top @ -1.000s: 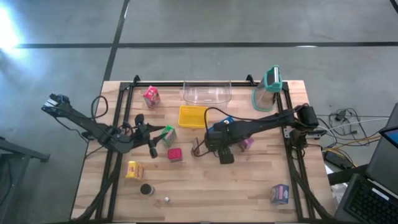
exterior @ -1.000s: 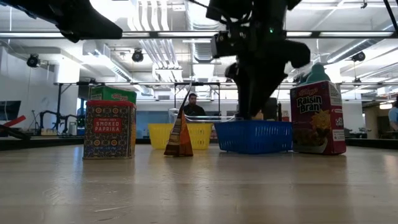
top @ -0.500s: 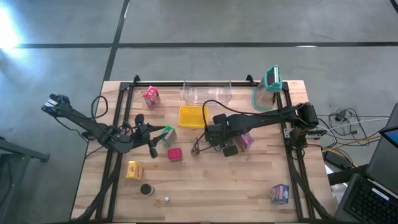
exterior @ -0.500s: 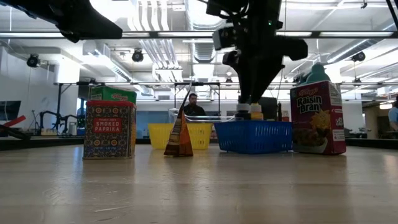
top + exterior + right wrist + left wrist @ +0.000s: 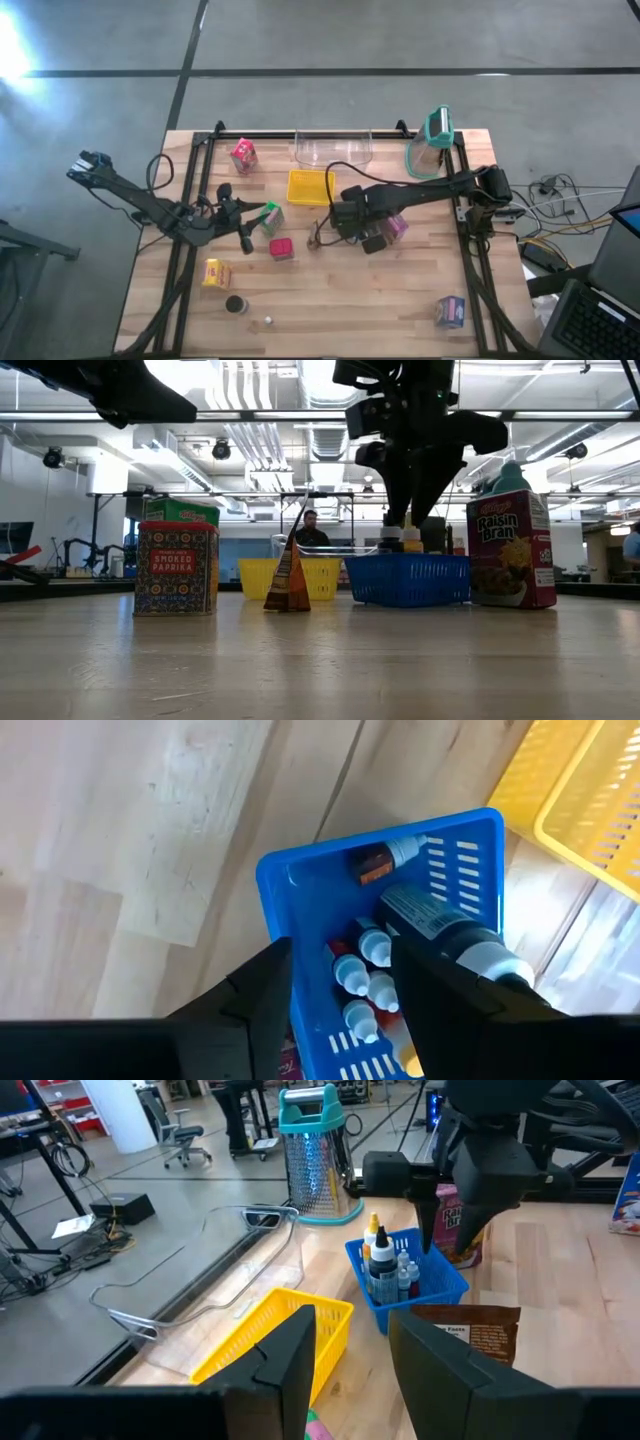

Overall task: Pick & Place Kitchen Items
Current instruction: Put the orange food coloring bottle into the blue bin

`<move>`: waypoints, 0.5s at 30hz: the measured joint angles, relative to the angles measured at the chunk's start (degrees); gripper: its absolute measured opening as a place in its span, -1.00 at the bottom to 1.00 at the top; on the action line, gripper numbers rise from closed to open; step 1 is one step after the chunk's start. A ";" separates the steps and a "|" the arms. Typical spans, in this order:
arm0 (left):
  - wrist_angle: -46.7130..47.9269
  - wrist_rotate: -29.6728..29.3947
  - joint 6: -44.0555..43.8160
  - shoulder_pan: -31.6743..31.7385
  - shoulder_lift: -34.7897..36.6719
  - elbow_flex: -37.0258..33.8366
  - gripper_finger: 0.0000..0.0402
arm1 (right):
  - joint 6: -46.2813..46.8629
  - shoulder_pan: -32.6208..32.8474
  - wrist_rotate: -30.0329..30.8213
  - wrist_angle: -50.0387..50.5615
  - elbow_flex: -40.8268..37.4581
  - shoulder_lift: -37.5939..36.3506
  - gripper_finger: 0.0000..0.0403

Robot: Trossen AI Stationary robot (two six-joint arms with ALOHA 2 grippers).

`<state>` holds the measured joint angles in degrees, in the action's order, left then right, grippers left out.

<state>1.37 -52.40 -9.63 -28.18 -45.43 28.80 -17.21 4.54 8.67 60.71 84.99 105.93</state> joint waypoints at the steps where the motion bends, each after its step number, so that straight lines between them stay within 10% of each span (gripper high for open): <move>1: 0.00 0.00 0.00 0.00 0.00 0.00 -0.32 | -0.41 0.00 -0.06 -0.02 0.00 0.00 -0.15; 15: -0.02 0.00 0.00 0.02 0.00 0.00 -0.32 | -5.80 0.07 -0.13 -6.15 -2.81 0.11 -0.07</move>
<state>1.34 -52.40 -9.63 -28.16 -45.43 28.80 -23.00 4.60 8.54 54.56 82.18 106.04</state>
